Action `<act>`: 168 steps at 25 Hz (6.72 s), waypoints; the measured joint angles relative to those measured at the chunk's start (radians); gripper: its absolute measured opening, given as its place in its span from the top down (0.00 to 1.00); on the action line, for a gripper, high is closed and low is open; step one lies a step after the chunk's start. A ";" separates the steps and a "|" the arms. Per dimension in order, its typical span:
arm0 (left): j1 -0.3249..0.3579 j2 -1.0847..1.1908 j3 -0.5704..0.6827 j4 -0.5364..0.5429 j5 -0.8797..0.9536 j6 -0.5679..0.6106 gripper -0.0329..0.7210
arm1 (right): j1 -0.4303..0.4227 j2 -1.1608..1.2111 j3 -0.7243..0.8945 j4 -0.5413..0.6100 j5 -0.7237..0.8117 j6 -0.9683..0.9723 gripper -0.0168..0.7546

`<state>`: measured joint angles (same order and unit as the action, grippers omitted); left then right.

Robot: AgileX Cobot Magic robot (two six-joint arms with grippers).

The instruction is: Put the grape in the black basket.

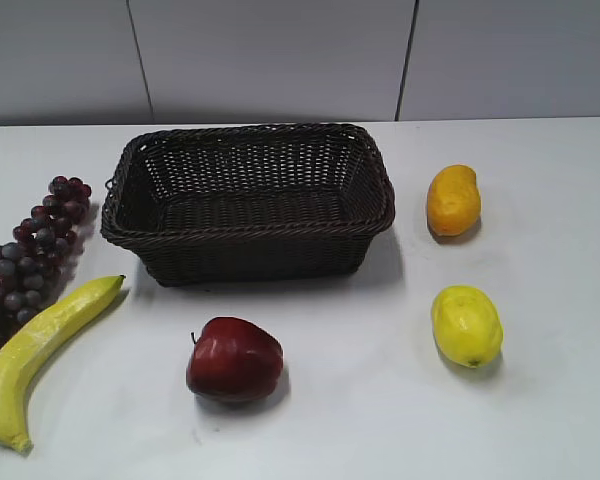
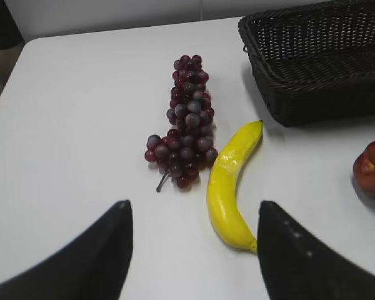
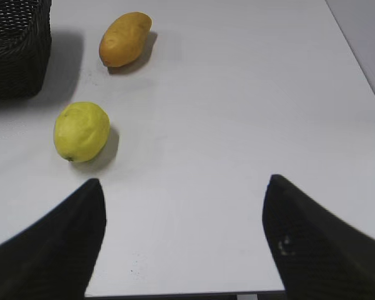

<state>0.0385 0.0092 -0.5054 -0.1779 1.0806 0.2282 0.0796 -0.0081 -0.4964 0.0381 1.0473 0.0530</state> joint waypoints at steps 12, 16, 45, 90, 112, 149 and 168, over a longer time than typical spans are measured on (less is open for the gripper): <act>0.000 0.464 -0.047 -0.086 -0.350 0.001 0.17 | 0.000 0.000 0.000 0.000 0.000 0.000 0.21; 0.000 0.704 -0.052 -0.121 -0.437 0.001 0.17 | 0.000 0.000 0.000 0.000 0.000 0.000 0.21; -0.071 1.911 -0.571 -0.048 -0.601 0.028 0.09 | 0.000 0.000 0.000 0.000 0.000 0.000 0.21; -0.456 1.466 -0.727 -0.056 -0.844 0.031 0.74 | 0.000 0.000 0.000 0.000 0.000 0.000 0.21; -0.558 1.808 -0.733 0.142 -0.880 0.031 0.14 | 0.000 0.000 0.000 0.000 0.000 0.000 0.21; 0.013 0.768 -0.293 0.113 0.024 -0.175 0.18 | 0.000 0.000 0.000 0.000 0.000 0.000 0.21; 0.013 0.039 -0.079 0.186 0.139 -0.237 0.19 | 0.000 0.000 0.000 0.000 0.000 0.000 0.21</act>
<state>0.0515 0.0479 -0.5848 0.0079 1.2196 -0.0091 0.0796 -0.0081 -0.4964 0.0381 1.0476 0.0530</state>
